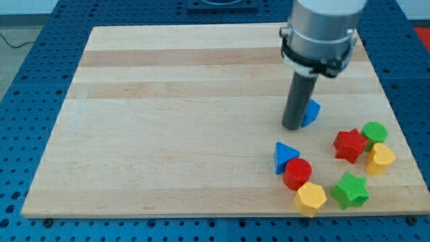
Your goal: Move your arm to the center right side of the board
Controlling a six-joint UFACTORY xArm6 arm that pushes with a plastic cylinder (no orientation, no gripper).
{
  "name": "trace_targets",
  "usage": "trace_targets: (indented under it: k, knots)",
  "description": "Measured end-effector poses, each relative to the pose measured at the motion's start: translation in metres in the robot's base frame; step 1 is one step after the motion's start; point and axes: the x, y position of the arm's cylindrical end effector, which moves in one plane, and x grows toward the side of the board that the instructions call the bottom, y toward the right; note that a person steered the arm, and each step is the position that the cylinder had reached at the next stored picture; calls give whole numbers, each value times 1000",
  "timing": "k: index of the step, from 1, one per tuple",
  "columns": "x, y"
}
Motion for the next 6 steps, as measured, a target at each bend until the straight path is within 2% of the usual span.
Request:
trace_targets:
  k: [1,2,3,4,5,6]
  knots:
    - [-45,0]
    - [-48,-4]
    - [-90,-21]
    - [-121,33]
    - [-109,111]
    - [-83,144]
